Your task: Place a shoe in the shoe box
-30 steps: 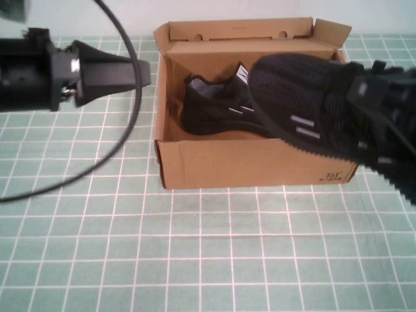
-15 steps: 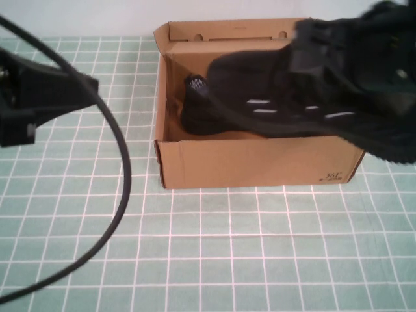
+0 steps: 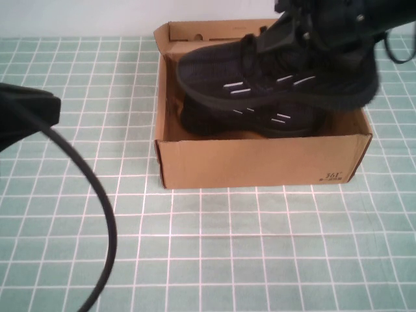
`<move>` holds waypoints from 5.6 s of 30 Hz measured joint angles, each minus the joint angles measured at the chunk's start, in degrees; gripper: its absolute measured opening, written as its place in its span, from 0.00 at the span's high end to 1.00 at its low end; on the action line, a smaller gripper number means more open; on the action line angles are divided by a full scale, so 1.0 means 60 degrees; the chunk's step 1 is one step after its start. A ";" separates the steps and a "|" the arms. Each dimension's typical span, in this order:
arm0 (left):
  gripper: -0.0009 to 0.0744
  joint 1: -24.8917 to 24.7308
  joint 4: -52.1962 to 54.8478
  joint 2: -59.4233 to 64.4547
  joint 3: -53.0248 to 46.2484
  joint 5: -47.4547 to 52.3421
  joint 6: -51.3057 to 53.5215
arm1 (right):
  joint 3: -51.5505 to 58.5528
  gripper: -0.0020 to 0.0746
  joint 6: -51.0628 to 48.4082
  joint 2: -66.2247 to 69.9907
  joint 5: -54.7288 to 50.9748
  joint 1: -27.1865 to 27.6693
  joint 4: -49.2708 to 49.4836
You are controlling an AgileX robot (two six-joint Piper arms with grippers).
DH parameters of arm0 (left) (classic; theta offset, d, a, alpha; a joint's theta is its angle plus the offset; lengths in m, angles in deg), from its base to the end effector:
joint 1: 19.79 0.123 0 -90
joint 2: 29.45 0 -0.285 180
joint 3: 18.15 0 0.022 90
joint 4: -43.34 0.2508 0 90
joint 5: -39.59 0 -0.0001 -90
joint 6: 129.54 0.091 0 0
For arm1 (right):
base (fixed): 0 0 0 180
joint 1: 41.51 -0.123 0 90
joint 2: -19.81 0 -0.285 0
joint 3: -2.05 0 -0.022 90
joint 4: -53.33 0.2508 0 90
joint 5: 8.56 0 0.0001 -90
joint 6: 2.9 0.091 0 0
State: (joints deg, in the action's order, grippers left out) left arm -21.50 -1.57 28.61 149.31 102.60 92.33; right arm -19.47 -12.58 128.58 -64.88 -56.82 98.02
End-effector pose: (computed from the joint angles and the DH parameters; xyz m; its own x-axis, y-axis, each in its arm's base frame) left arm 0.1347 -0.0613 0.4284 -0.3827 0.2456 -0.8906 0.6862 0.7211 -0.0960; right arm 0.3660 0.1555 0.3755 -0.8368 0.0456 -0.5457 -0.3662 0.6943 0.6195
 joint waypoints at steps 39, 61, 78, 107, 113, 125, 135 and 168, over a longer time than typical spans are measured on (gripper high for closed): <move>0.99 0.0000 0.0490 -0.0111 0.0000 0.0310 -0.0474 | -0.0418 0.56 -0.0263 0.2538 -0.0522 0.0039 -0.0714; 0.99 0.0000 0.0816 -0.0300 0.0000 0.0288 0.0744 | -0.1085 0.72 0.0605 0.0166 -0.0993 0.0039 -0.5553; 0.99 0.0000 0.4717 -0.1679 -0.0799 -0.2061 -0.2587 | 0.1037 0.98 -0.0660 -0.5956 0.0250 0.0039 -0.6171; 0.99 0.0000 0.1993 -0.1679 -0.1537 -0.2303 -0.0824 | 1.2882 0.98 -0.0519 -1.2678 0.6376 0.0039 -0.6206; 0.99 0.0000 0.1927 -0.1679 -0.1537 -0.2303 -0.0856 | 1.2893 0.98 -0.0504 -1.2678 0.6376 0.0039 -0.6206; 0.99 0.0000 0.1927 -0.1679 -0.1537 -0.2303 -0.0856 | 1.2893 0.98 -0.0500 -1.2678 0.6389 0.0039 -0.6206; 0.99 0.0000 0.1927 -0.1679 -0.1537 -0.2303 -0.0856 | 1.2893 0.98 -0.0500 -1.2678 0.6389 0.0039 -0.6206; 0.99 -0.0771 0.7415 -0.8467 -0.9279 -0.8481 -0.4894 | 1.2893 0.98 -0.0500 -1.2678 0.6389 0.0039 -0.6189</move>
State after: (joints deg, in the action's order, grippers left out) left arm -26.13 42.92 -22.19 93.63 51.71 62.96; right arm 57.88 -15.58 52.51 -26.55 -56.58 60.89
